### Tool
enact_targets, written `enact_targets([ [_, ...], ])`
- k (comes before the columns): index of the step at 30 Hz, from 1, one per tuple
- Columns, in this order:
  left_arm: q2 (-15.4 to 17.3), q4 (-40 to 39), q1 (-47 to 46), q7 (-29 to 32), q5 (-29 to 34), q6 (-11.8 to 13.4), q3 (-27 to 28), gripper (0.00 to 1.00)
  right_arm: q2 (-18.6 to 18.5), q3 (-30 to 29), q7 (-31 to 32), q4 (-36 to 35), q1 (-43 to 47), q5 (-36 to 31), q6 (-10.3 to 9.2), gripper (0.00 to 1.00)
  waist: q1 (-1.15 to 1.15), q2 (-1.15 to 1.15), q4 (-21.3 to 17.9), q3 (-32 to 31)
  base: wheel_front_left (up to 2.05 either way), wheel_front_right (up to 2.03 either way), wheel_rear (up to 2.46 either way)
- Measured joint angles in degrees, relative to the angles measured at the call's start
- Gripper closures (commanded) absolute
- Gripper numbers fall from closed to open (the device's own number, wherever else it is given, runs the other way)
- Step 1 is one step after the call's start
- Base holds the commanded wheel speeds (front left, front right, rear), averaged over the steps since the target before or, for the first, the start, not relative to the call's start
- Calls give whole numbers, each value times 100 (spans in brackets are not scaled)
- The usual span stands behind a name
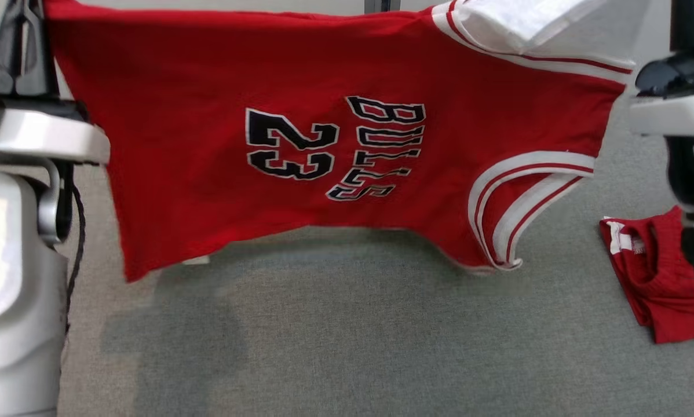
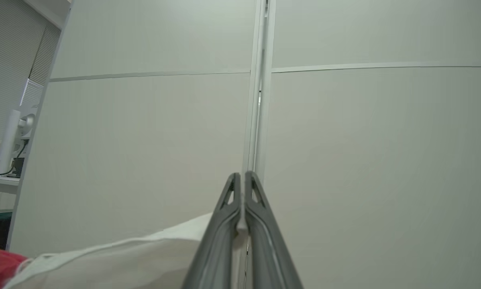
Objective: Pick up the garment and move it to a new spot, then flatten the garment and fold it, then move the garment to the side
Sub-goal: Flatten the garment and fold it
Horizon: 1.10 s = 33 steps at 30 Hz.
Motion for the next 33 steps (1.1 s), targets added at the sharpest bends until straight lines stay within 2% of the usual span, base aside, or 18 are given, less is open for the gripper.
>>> enact_targets([
  [4, 164, 212, -682, 249, 110, 0, -54, 100, -124, 177, 71, 170, -745, -9, 0, 100, 0, 0, 18, 302, 0, 0, 0],
  [11, 257, 1094, -1728, 303, 223, 22, -159, 100, -112, 750, 118, 1082, -2033, -275, 1, 100, 0, 0, 17, 1050, 0, 0, 0],
  [16, 245, 1763, -2926, -4, 319, 207, -181, 100, -12, 446, 48, 2123, -3345, -446, 0, 100, 0, 0, 14, 1544, 0, 0, 0],
  [19, 225, 2091, -3847, -122, 433, 265, -314, 100, -80, 334, 31, 2520, -4343, -931, 0, 100, 0, 0, 50, 1814, 0, 0, 0],
  [21, 191, 2243, -3982, -143, 420, 280, -313, 100, -98, 246, 23, 2491, -4553, -1094, 0, 100, 0, 0, 81, 1881, 0, 0, 0],
  [24, 180, 2262, -3862, -148, 345, 292, -266, 100, -102, 101, 21, 2375, -4533, -1156, 0, 100, 0, 0, 133, 1899, 0, 0, 0],
  [27, 116, 2176, -3318, -163, 189, 305, -151, 100, -174, 148, 14, 2231, -4073, -1105, 1, 100, 0, 0, 170, 1912, 0, 0, 0],
  [33, -412, 1859, -1399, -160, -70, 377, 60, 100, -181, 230, 16, 1872, -1827, -369, 0, 100, 0, 0, 209, 1918, 0, 0, 0],
])
